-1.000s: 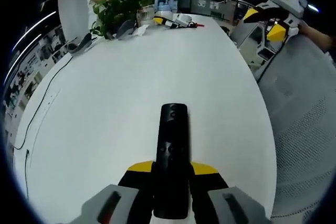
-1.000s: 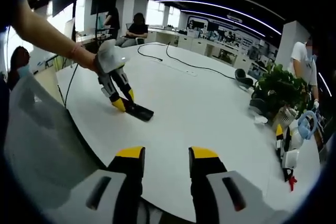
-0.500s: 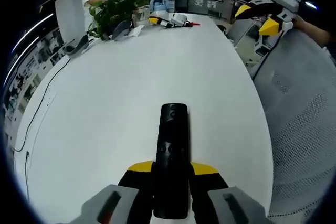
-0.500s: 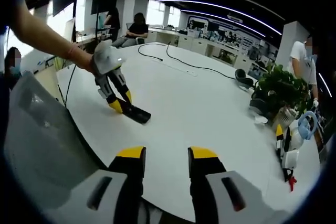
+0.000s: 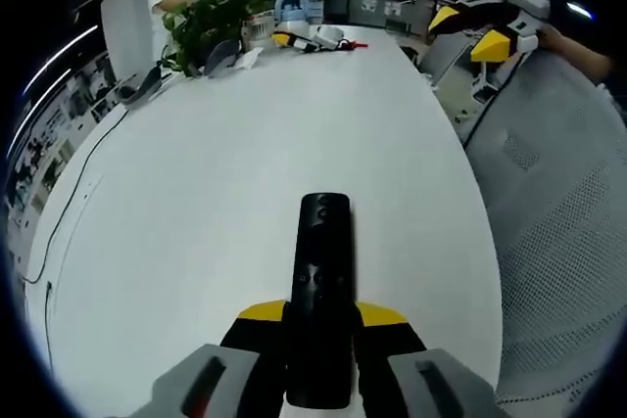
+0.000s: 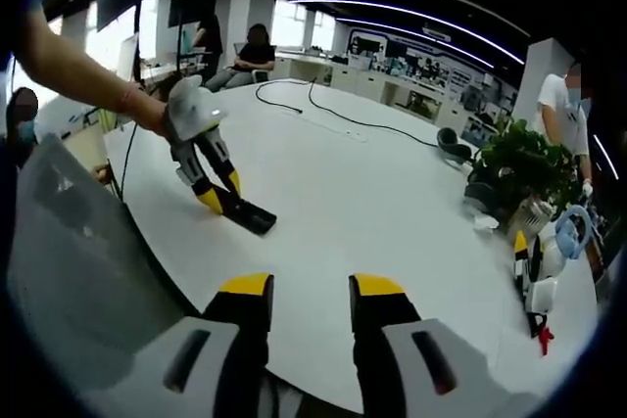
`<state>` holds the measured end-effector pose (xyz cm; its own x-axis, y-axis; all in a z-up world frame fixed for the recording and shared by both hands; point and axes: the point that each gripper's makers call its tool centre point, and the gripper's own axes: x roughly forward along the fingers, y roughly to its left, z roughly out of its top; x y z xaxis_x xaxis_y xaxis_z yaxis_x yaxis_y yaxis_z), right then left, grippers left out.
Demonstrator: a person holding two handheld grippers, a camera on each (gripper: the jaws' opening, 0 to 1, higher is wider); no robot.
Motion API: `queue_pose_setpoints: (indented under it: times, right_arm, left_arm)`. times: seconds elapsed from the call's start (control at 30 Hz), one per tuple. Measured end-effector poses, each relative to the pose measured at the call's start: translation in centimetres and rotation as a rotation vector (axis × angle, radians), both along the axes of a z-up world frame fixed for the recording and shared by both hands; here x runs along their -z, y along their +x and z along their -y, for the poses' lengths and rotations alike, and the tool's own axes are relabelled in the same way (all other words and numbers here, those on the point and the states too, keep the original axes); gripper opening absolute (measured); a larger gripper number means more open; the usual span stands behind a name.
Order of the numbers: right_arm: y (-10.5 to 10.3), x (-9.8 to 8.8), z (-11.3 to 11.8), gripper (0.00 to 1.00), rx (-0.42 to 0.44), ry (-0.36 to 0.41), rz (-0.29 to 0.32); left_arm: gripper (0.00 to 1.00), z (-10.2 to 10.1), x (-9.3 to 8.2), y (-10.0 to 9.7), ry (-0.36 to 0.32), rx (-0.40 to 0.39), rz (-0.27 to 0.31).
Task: Press the specified remote control buttons in sequence, fully releasing each button before pressing the next.
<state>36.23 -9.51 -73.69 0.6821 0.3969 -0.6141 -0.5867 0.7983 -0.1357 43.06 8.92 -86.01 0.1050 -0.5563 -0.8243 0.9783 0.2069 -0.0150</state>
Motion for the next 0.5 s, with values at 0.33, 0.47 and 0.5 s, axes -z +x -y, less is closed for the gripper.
queue_pose_setpoints:
  times: [0.33,0.47,0.5]
  right_arm:
    - [-0.05,0.03,-0.06,0.30,-0.005,0.000,-0.001]
    - [-0.05,0.01,-0.06,0.30,-0.004,0.002,-0.001]
    - [-0.06,0.02,-0.07,0.30,-0.005,0.002,-0.002]
  left_arm:
    - [0.25,-0.02,-0.04,-0.80,-0.018,-0.002,-0.006]
    - [0.25,-0.03,-0.04,-1.00,-0.027,-0.008,-0.006]
    - [0.25,-0.03,-0.05,-1.07,-0.028,-0.007,-0.006]
